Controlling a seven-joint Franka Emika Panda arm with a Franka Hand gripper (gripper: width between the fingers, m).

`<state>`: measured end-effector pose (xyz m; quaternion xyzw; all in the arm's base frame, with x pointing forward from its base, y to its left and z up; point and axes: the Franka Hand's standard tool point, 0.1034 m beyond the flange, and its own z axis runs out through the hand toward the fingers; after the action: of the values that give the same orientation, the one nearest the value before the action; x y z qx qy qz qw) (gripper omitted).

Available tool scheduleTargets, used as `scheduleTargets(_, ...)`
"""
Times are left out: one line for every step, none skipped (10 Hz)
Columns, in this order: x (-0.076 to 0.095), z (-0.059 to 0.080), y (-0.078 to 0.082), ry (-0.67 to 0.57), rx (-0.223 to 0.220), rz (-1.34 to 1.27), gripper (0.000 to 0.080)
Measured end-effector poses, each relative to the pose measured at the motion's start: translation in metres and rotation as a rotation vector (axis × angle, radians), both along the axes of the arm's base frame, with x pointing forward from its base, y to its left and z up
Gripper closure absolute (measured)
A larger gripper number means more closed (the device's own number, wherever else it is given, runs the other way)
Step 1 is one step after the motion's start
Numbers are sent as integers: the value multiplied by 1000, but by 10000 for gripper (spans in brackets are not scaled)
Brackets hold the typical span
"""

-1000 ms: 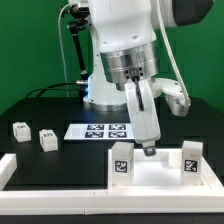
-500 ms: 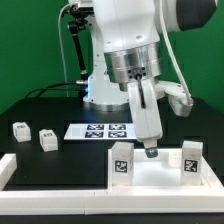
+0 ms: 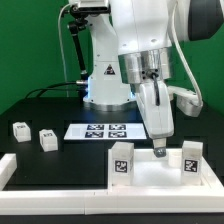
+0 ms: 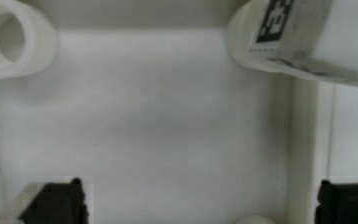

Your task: Assemble square table

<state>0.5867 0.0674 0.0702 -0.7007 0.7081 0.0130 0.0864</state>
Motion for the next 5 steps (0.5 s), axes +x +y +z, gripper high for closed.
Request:
scheduleTargets(0, 0, 0, 0, 0, 0, 150)
scheduleTargets(-1, -1, 0, 2, 0, 1, 150)
scheduleTargets(-12, -7, -2, 22, -3, 3, 150)
scheduleTargets(-26, -12, -5, 32, -10, 21, 150)
scheduleTargets(-48, -20, -8, 44, -23, 26, 150)
